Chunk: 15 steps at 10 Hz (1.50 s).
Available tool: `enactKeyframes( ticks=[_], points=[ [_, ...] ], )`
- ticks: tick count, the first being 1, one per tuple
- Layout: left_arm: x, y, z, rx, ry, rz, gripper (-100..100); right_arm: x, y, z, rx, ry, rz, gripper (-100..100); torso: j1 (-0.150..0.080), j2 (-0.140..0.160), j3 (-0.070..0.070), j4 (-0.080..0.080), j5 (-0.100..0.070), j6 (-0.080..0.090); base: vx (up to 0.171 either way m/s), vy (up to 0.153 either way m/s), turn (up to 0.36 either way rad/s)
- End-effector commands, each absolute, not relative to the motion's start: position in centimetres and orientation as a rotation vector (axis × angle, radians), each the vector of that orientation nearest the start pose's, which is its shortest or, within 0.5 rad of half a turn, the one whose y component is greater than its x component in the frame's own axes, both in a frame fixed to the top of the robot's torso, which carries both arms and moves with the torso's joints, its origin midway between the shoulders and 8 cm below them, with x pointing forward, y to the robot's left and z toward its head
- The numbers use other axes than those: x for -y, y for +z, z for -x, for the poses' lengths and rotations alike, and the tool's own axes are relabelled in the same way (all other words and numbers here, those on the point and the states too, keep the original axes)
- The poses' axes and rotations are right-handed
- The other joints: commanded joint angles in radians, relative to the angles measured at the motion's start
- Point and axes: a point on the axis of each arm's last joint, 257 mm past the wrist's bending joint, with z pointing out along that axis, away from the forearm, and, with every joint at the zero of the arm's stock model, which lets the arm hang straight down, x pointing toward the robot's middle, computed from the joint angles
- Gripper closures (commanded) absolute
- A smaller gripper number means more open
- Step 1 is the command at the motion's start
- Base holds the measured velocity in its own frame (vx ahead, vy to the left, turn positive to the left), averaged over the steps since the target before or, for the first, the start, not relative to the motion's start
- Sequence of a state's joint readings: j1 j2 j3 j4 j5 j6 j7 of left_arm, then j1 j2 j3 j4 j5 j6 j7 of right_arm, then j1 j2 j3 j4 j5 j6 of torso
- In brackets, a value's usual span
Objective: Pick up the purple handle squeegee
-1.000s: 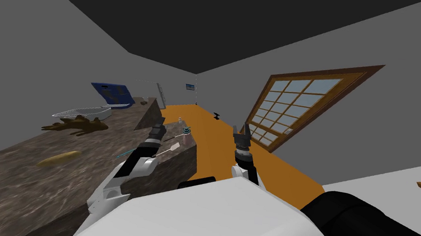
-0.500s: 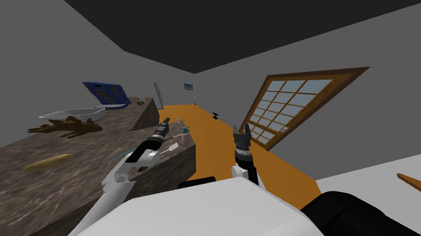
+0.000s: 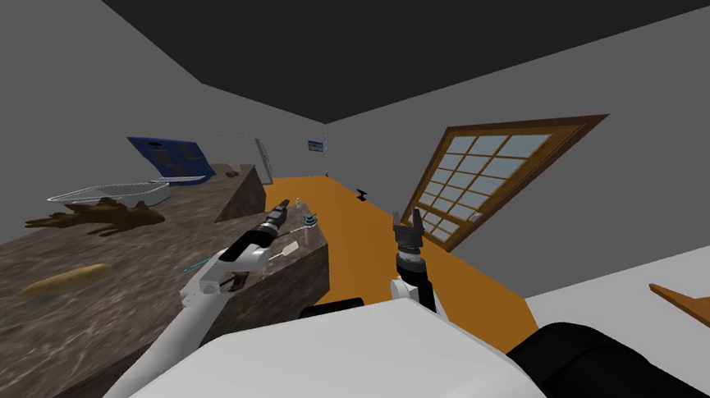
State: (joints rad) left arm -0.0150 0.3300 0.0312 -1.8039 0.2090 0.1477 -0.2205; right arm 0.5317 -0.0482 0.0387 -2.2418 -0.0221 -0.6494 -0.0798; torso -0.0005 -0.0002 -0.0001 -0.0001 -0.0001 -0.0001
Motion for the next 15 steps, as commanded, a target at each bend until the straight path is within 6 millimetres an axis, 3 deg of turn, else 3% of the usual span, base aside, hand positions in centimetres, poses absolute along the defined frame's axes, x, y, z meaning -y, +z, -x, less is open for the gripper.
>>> enactKeyframes(
  ticks=[1, 2, 4, 7, 9, 15],
  points=[
    [-30.2, -13.5, -55.4, -1.337, -0.979, 0.899, -100, 26.6, 2.4, -32.5, -0.562, 1.44, -0.607, 0, 0.0, 0.0, 0.0, 0.0, 0.0, 0.0, -0.002, -0.006, -0.039],
    [-30.6, -13.9, -56.5, -1.369, -0.954, 0.903, -100, 26.6, 2.4, -32.5, -0.562, 1.44, -0.607, 0, 0.0, 0.0, 0.0, 0.0, 0.0, 0.0, 0.0, -0.009, -0.063],
    [-30.8, -15.0, -56.5, -1.402, -0.935, 0.931, -100, 26.6, 2.4, -32.5, -0.562, 1.44, -0.607, 0, 0.0, 0.0, 0.0, 0.0, 0.0, 0.0, 0.001, -0.003, -0.017],
    [-31.9, -16.7, -58.6, -1.491, -0.866, 0.961, -100, 26.6, 2.4, -32.5, -0.562, 1.44, -0.607, 0, 0.0, 0.0, 0.0, 0.0, 0.0, 0.0, 0.004, -0.007, -0.059],
    [-32.1, -17.9, -58.4, -1.527, -0.843, 0.99, -100, 26.6, 2.4, -32.5, -0.562, 1.44, -0.607, 0, 0.0, 0.0, 0.0, 0.0, 0.0, 0.0, 0.005, -0.004, -0.011],
    [-33.9, -20.6, -60.3, -1.679, -0.724, 1.052, -100, 26.6, 2.4, -32.5, -0.562, 1.44, -0.607, 0, 0.0, -0.001, 0.0, 0.0, 0.0, -0.001, 0.009, -0.006, -0.043]
  ],
)
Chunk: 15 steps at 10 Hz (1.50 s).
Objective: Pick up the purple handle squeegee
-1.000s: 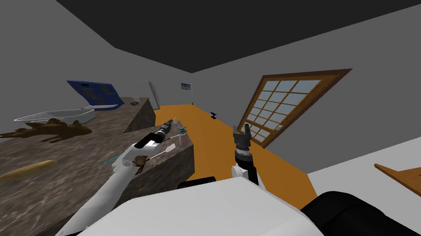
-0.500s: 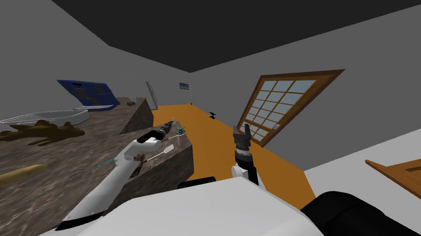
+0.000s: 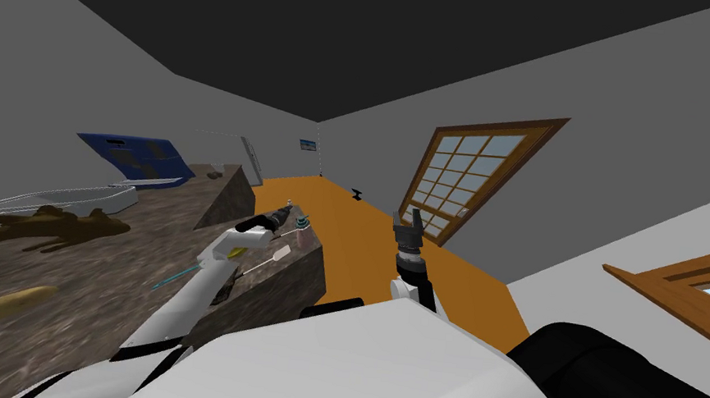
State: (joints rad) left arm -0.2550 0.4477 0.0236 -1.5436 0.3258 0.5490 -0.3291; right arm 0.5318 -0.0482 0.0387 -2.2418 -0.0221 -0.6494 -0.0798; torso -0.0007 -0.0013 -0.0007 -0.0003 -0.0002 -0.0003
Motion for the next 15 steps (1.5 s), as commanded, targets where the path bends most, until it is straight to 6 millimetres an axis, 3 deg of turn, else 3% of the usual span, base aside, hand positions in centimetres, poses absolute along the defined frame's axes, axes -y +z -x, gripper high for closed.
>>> enactKeyframes(
  ticks=[1, 5, 15],
  points=[
    [-34.2, -21.9, -60.0, -1.707, -0.701, 1.079, -100, 26.6, 2.4, -32.5, -0.562, 1.44, -0.607, 0, 0.0, 0.0, 0.0, 0.0, 0.0, 0.0, 0.015, -0.007, -0.043],
    [-35.5, -23.4, -60.6, -1.8, -0.625, 1.12, -100, 26.6, 2.4, -32.5, -0.562, 1.44, -0.607, 0, 0.0, 0.0, 0.0, 0.0, 0.0, 0.0, 0.012, -0.006, -0.04],
    [-38.1, -27.2, -59.2, -2.033, -0.447, 1.244, -100, 26.6, 2.4, -32.5, -0.562, 1.44, -0.607, 0, 0.0, 0.001, 0.001, 0.0, 0.0, -0.001, 0.003, -0.005, -0.022]
  ],
)
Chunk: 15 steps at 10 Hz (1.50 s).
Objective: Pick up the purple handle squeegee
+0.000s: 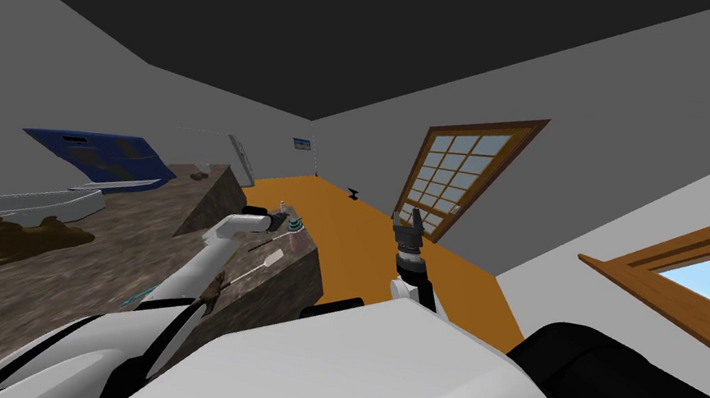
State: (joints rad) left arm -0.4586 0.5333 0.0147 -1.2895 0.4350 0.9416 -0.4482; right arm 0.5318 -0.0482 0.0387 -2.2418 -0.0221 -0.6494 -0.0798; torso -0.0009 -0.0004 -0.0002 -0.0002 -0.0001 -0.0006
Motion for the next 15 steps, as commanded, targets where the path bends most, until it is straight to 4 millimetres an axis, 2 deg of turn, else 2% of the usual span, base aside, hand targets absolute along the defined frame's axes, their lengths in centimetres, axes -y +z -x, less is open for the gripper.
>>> enactKeyframes(
  ticks=[1, 6, 13, 15],
  points=[
    [-38.1, -27.7, -58.7, -2.055, -0.432, 1.259, -100, 26.6, 2.4, -32.5, -0.562, 1.44, -0.607, 0, 0.0, 0.0, 0.0, 0.0, 0.0, 0.0, 0.008, -0.01, 0.005],
    [-39.4, -28.9, -57.2, -2.185, -0.342, 1.323, -100, 26.6, 2.4, -32.5, -0.562, 1.44, -0.607, 0, 0.0, 0.0, 0.0, 0.0, 0.0, 0.0, 0.013, -0.018, -0.027],
    [-40.3, -30.2, -54.5, -2.327, -0.256, 1.396, -100, 26.6, 2.4, -32.5, -0.562, 1.44, -0.607, 0, -0.001, -0.001, 0.0, 0.0, 0.0, 0.0, 0.014, -0.019, -0.029],
    [-40.5, -30.9, -53.0, -2.398, -0.221, 1.429, -100, 26.6, 2.4, -32.5, -0.562, 1.44, -0.607, 0, -0.001, -0.001, 0.0, 0.0, 0.0, 0.0, 0.027, -0.033, -0.014]
  ],
)
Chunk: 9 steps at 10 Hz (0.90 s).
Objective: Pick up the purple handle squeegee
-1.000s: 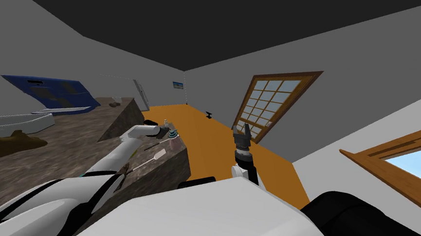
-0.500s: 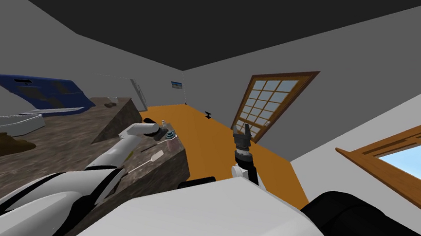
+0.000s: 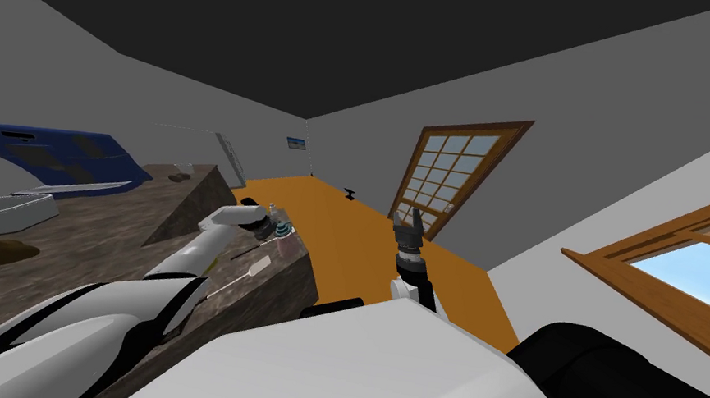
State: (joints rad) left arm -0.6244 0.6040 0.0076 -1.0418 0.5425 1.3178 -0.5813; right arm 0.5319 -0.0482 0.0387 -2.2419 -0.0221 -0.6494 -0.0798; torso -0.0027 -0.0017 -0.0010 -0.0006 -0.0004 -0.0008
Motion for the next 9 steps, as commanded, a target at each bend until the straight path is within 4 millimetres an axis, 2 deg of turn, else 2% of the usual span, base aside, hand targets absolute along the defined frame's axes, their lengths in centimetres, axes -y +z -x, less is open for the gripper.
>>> enactKeyframes(
  ticks=[1, 4, 5, 6, 7, 9],
  points=[
    [-40.5, -31.3, -52.3, -2.43, -0.206, 1.443, -100, 26.6, 2.4, -32.5, -0.562, 1.44, -0.607, 0, 0.0, 0.0, 0.0, 0.0, 0.0, 0.0, 0.029, -0.036, -0.029],
    [-40.0, -32.5, -50.6, -2.508, -0.181, 1.473, -100, 26.6, 2.4, -32.5, -0.562, 1.44, -0.607, 0, 0.0, 0.0, 0.0, 0.0, 0.0, 0.0, 0.028, -0.034, -0.019],
    [-40.0, -32.2, -51.0, -2.49, -0.187, 1.466, -100, 26.6, 2.4, -32.5, -0.562, 1.44, -0.607, 0, 0.001, 0.001, 0.0, 0.0, 0.0, 0.0, 0.0, 0.0, 0.0],
    [-39.9, -32.2, -50.9, -2.495, -0.184, 1.468, 0, 26.6, 2.4, -32.5, -0.562, 1.44, -0.607, 0, 0.002, 0.001, 0.001, 0.0, 0.0, 0.0, 0.0, 0.0, 0.0],
    [-41.3, -32.4, -50.5, -2.459, -0.179, 1.52, -100, 26.6, 2.4, -32.5, -0.562, 1.44, -0.607, 0, 0.002, 0.002, 0.001, 0.0, 0.0, 0.0, -0.042, 0.031, -0.266],
    [-44.0, -32.8, -49.7, -2.385, -0.165, 1.623, -100, 26.6, 2.4, -32.5, -0.562, 1.441, -0.606, 0, 0.007, 0.007, 0.004, 0.001, 0.001, 0.001, -0.104, 0.098, -0.422]
  ],
)
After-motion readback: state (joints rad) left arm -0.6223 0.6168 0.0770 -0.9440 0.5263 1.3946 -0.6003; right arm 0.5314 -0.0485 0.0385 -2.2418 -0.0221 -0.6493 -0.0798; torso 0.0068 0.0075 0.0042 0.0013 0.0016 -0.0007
